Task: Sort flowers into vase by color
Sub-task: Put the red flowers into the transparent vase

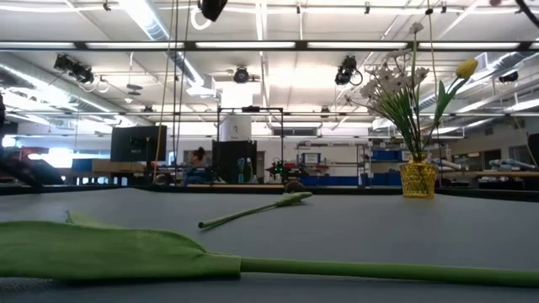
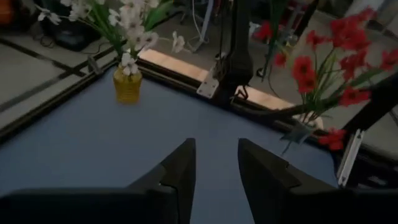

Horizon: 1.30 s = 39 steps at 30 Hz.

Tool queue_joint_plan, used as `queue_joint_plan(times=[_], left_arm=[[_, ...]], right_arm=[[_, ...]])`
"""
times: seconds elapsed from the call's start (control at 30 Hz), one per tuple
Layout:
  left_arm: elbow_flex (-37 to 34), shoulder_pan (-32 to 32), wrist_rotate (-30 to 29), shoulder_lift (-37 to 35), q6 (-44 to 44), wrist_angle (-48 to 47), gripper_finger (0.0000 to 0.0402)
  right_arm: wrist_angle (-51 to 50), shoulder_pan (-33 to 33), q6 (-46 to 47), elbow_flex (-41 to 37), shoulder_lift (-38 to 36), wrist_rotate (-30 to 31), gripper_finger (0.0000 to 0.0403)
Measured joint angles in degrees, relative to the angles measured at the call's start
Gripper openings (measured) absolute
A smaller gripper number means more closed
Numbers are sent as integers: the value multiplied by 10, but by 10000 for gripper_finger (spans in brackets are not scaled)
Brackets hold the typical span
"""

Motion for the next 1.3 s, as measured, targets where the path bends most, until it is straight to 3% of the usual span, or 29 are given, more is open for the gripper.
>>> queue_joint_plan(times=[0.3,0.73,1.0,1.3], left_arm=[[-26,0,-46,2,-66,10,123],[-27,-17,-51,3,-35,104,123],[-27,-25,-65,-1,-30,109,123],[-27,-48,-66,-3,-24,143,123]], right_arm=[[-20,0,-12,0,-23,-25,18],[250,0,-211,0,-56,-72,18],[342,0,-188,0,-111,-95,18],[295,0,-170,0,-183,-149,18]])
